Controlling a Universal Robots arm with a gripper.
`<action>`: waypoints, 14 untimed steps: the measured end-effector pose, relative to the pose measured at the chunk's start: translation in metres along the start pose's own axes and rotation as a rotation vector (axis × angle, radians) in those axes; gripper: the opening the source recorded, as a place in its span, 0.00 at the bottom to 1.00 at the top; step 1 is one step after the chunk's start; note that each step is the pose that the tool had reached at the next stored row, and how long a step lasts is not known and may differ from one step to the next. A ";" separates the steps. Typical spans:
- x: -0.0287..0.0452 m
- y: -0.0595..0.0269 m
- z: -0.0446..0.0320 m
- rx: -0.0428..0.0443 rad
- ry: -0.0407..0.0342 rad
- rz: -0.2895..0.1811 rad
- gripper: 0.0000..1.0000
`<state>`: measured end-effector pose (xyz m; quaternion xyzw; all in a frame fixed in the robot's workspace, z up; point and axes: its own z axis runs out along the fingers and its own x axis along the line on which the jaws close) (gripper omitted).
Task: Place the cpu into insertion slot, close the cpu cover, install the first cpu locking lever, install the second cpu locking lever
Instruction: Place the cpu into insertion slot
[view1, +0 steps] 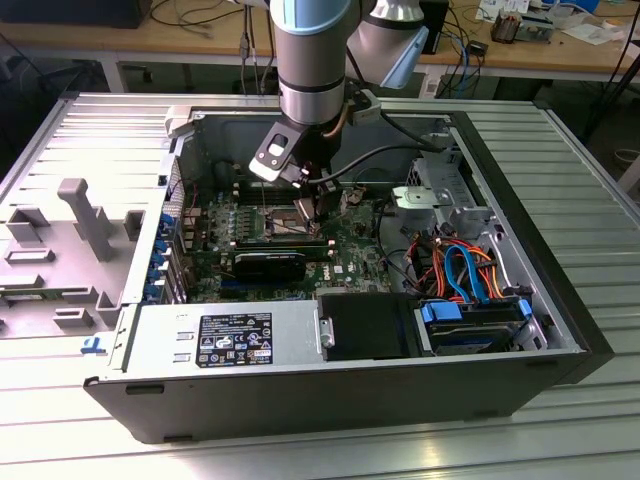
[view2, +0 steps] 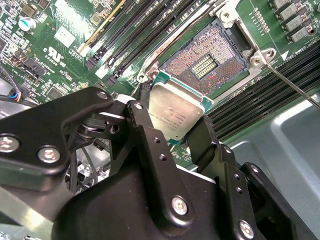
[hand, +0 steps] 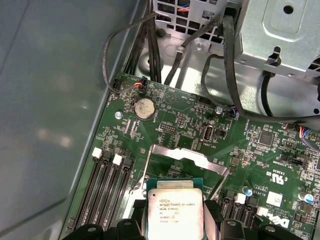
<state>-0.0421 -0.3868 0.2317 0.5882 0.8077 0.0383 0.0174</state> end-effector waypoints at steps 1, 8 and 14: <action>0.0000 0.0000 0.0000 0.0000 -0.0001 0.001 0.54; 0.0000 0.0000 0.0002 -0.0002 -0.0009 0.010 0.54; 0.0000 0.0000 0.0004 -0.0003 -0.0013 0.016 0.54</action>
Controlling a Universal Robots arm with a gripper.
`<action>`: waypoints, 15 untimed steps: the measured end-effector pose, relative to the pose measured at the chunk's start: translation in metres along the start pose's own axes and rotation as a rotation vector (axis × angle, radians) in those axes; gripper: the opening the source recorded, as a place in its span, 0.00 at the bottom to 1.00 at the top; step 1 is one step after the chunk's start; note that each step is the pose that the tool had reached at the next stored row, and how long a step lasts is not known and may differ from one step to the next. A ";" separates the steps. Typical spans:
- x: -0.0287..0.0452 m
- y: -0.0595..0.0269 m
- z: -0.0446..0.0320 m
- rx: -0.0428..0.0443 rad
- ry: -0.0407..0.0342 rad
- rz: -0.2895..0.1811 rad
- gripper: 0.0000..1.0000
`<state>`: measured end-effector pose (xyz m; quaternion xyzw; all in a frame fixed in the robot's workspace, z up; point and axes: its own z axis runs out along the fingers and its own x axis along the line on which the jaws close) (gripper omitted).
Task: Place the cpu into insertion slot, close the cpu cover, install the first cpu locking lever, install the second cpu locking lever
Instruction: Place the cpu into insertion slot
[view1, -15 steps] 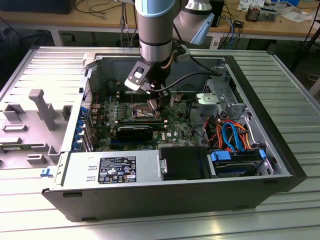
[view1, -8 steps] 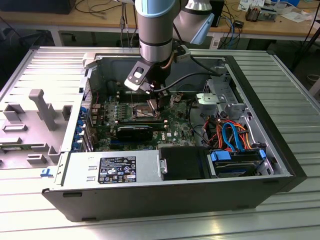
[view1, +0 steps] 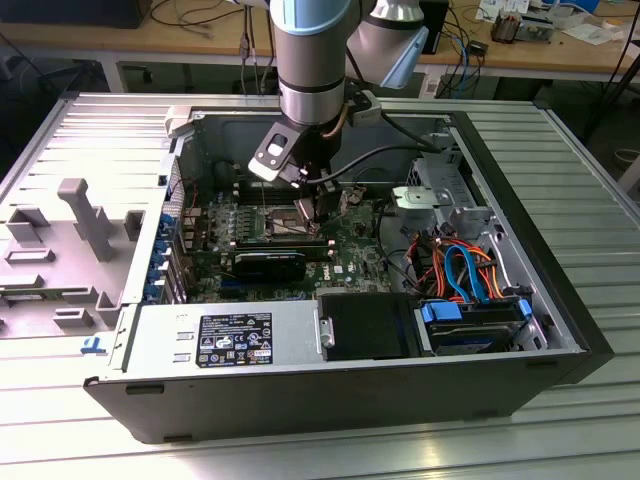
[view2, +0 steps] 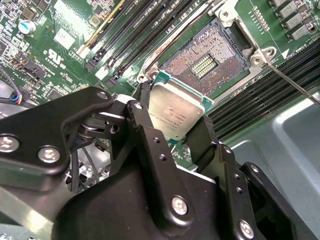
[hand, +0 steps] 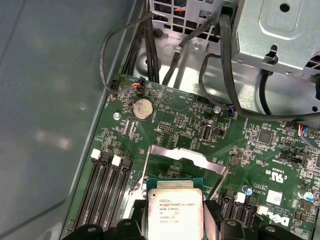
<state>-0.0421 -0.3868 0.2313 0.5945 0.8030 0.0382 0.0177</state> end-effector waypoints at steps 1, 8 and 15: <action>0.0000 0.0000 0.0000 0.0000 -0.0001 0.002 0.54; 0.0000 0.0000 0.0002 0.0000 -0.0005 0.007 0.54; 0.0000 0.0000 0.0003 -0.0001 -0.0009 0.011 0.54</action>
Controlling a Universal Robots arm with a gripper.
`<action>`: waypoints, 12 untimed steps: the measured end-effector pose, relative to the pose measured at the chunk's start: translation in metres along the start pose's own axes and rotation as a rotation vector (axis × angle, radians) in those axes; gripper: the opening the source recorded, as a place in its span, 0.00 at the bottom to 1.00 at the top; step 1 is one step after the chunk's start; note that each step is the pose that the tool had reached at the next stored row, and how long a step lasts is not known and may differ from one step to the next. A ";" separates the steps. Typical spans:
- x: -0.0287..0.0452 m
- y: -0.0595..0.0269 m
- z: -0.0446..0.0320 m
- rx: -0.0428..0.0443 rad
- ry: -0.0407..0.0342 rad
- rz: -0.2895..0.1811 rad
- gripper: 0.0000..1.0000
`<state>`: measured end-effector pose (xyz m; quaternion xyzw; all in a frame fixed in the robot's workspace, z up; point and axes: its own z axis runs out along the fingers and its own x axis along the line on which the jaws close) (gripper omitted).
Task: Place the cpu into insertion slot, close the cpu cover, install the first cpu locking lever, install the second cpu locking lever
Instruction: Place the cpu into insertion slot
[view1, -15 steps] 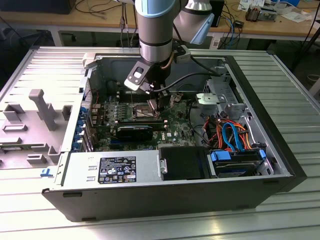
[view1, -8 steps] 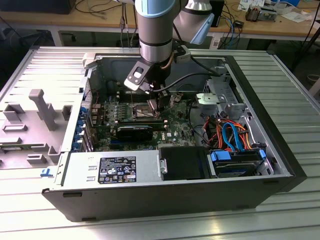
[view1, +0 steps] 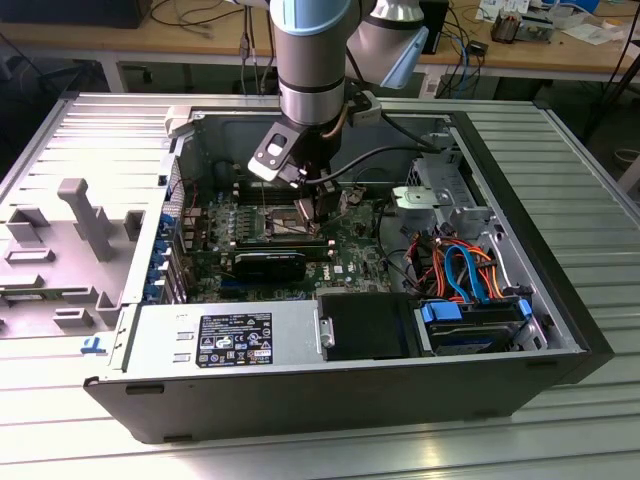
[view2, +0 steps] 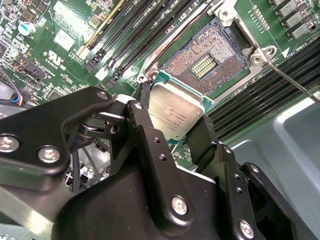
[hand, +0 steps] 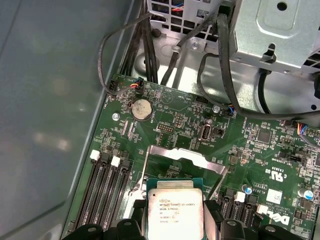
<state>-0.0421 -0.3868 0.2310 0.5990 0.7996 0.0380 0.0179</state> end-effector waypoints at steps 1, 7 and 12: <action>0.0000 0.0000 0.0000 0.0000 -0.0001 0.001 0.54; 0.0000 0.0000 0.0002 -0.0001 -0.0003 0.004 0.54; 0.0000 0.0000 0.0004 -0.0002 -0.0006 0.008 0.54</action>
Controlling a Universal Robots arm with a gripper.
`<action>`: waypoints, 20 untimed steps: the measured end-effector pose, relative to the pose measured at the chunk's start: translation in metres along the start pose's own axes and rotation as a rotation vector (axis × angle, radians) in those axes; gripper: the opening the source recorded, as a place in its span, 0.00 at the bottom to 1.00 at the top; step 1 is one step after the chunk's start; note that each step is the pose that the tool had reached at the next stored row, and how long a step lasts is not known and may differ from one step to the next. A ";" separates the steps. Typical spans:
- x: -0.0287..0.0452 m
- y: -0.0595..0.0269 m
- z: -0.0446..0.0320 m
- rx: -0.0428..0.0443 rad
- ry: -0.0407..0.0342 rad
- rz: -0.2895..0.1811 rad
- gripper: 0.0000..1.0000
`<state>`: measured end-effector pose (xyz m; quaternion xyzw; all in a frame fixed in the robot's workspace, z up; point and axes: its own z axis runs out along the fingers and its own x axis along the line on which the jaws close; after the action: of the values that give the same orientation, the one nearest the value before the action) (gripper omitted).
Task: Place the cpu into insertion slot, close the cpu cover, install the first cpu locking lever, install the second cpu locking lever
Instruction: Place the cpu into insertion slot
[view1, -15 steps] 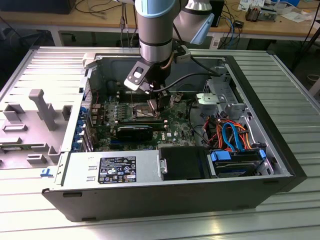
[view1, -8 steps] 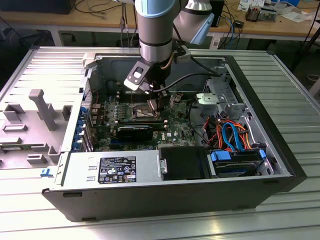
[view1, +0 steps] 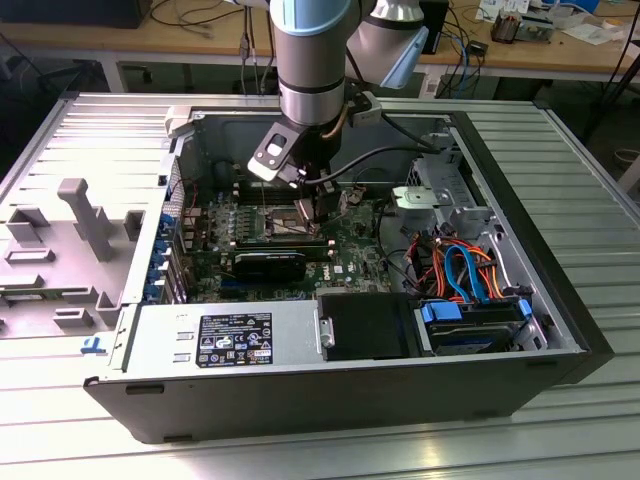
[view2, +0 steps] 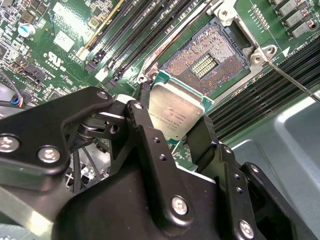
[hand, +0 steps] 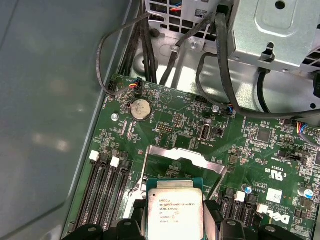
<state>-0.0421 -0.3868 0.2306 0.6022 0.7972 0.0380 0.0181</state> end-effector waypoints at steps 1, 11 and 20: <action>0.0000 0.0000 0.0000 0.0000 -0.0001 0.000 0.54; 0.0000 0.0000 0.0005 -0.0001 -0.0004 0.005 0.54; 0.0000 -0.0002 0.0023 -0.0003 -0.0017 0.021 0.54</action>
<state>-0.0421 -0.3868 0.2283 0.6106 0.7908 0.0378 0.0185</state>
